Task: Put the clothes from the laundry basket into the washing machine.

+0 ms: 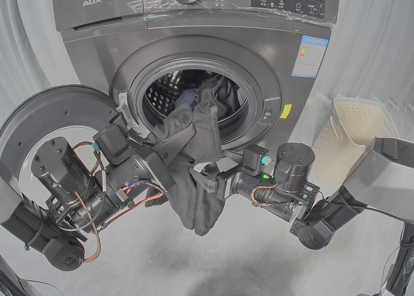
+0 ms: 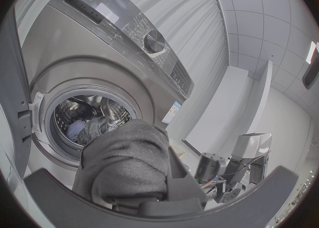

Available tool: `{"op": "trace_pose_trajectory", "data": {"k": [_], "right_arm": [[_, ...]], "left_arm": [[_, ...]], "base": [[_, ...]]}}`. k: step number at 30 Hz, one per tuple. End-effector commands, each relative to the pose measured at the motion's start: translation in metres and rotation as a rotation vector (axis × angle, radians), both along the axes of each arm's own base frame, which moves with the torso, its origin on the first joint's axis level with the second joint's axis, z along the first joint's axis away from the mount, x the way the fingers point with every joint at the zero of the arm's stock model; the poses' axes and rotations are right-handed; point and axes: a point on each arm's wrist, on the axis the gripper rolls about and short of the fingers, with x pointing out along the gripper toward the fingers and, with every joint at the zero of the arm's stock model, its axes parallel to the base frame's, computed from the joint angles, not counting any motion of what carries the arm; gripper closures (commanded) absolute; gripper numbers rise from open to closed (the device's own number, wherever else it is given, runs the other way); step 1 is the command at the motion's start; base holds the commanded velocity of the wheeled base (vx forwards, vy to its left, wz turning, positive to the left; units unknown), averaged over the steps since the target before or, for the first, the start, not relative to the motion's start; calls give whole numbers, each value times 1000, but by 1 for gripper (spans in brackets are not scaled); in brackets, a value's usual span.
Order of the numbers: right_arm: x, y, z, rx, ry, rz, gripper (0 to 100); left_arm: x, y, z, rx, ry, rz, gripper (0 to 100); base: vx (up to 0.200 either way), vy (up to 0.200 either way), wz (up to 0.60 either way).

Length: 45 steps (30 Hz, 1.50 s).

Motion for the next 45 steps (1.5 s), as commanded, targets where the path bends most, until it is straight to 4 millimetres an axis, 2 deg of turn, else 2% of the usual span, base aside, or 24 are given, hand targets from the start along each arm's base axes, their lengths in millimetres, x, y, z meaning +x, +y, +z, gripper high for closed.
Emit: {"op": "trace_pose_trajectory", "data": {"k": [1, 6, 11, 12, 14, 19, 23, 24, 25, 27, 32, 45], "right_arm": [[7, -4, 3, 6, -11, -20, 0], [12, -4, 5, 18, -24, -28, 0], [9, 6, 1, 19, -31, 3, 0], [9, 6, 1, 19, -31, 3, 100], [5, 11, 2, 21, -31, 16, 100], [1, 7, 8, 26, -35, 13, 100], [-10, -5, 21, 31, -40, 7, 100], [-14, -9, 24, 33, -43, 6, 100], [-14, -9, 24, 32, -41, 6, 100], [-28, -23, 37, 37, -49, 4, 100], [-47, -38, 51, 44, -56, 9, 100], [-45, -41, 62, 70, -86, -2, 100]], "left_arm": [[-1, 1, 2, -3, -5, -1, 100], [-1, 0, 2, -3, -6, -2, 100], [-2, -1, 0, 1, -3, -8, 100], [-2, -1, 0, 1, -3, -8, 100], [0, -2, -1, 1, 5, -1, 100], [3, 0, -4, 7, 12, 14, 100], [8, 2, -5, 12, 15, 34, 100], [11, 3, -7, 15, 18, 45, 0], [12, 3, -7, 16, 17, 47, 0], [24, 8, -12, 22, 28, 116, 0], [35, 14, -25, 41, 66, 176, 0], [30, 18, -36, 69, 108, 182, 0]], "base": [[0, 0, 0], [0, 0, 0], [0, 0, 0], [0, 0, 0], [0, 0, 0], [0, 0, 0], [0, 0, 0], [0, 0, 0], [0, 0, 0], [0, 0, 0], [0, 0, 0], [0, 0, 0]]}}
